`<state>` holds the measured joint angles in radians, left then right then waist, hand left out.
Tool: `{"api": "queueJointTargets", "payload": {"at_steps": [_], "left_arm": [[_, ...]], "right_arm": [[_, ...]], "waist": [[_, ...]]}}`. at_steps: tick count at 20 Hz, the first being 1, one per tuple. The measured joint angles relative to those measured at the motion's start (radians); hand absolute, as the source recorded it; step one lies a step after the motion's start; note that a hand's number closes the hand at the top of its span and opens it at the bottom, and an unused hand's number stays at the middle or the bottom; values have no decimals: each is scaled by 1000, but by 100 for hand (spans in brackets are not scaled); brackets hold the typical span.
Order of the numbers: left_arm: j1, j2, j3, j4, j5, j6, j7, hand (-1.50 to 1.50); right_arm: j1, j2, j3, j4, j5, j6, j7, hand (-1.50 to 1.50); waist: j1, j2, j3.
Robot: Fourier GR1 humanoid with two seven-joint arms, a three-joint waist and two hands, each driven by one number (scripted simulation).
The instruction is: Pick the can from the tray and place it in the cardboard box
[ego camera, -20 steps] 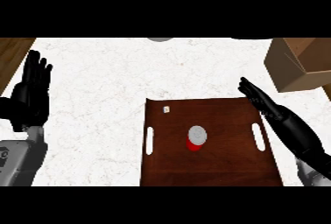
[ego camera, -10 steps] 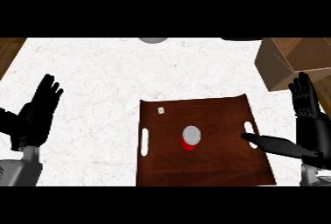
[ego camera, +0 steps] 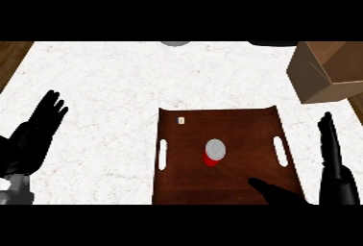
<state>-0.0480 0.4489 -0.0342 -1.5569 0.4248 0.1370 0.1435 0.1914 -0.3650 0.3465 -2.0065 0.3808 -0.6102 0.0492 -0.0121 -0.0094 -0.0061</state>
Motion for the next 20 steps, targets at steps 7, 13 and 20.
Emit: {"api": "queueJointTargets", "payload": {"at_steps": [7,13,20], "left_arm": [[-9,6,-2,-12,7,-12,20,0],[-12,1,-8,-10,8,-29,18,0],[0,3,0,-35,10,-40,28,0]], "right_arm": [[34,-158,52,-39,244,224,374,-150],[-73,-143,153,-110,345,499,763,-150],[-300,59,229,-63,328,721,1059,-150]], "waist": [[13,9,-6],[40,12,-4],[46,11,1]]}}
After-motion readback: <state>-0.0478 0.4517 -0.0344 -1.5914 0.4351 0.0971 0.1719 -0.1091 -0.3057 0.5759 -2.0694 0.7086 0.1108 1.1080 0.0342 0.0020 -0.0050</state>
